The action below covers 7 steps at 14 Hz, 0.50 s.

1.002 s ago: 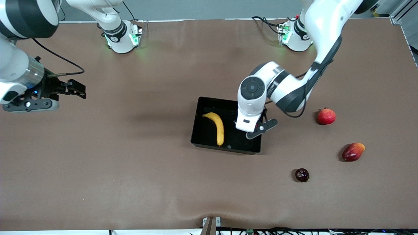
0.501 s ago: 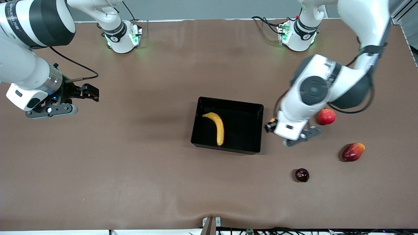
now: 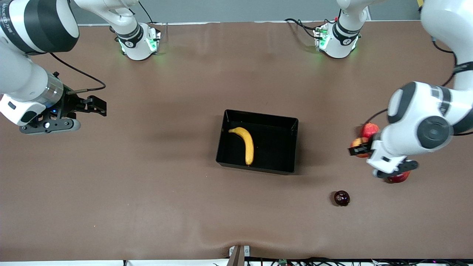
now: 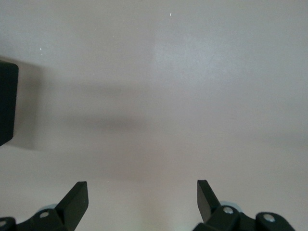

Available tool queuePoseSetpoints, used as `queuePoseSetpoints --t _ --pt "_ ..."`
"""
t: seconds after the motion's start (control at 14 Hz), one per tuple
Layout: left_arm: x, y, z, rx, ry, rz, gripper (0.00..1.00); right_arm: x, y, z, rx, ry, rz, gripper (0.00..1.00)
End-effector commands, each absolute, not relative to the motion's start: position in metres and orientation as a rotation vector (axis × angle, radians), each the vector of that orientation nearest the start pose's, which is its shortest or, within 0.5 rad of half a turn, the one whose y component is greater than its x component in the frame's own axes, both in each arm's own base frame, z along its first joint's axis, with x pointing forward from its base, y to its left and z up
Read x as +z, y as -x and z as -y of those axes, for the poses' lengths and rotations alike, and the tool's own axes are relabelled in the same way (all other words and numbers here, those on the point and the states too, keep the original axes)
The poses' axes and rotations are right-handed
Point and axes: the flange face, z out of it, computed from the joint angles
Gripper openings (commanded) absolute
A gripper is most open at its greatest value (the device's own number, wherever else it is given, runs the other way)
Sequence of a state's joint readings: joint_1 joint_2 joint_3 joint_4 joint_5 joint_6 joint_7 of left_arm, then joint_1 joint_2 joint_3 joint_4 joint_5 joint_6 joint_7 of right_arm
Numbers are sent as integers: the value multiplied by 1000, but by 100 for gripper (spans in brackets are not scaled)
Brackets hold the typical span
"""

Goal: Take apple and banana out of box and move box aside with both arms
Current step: 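Lift the apple out with the left gripper while the right gripper advances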

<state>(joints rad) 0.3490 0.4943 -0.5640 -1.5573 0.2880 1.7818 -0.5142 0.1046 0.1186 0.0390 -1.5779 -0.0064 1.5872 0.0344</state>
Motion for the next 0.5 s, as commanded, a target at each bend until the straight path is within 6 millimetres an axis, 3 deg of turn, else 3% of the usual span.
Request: queuePoseSetpoints --t 0.0,0.14,0.43 --pt "357 -656 28 232 3052 320 0 550 -588 -81 180 3145 148 100" --pt "336 -653 2 194 3048 277 0 548 -589 -81 187 3143 148 100" --pt "299 -640 -20 120 3023 211 0 546 -590 -83 176 3140 150 100"
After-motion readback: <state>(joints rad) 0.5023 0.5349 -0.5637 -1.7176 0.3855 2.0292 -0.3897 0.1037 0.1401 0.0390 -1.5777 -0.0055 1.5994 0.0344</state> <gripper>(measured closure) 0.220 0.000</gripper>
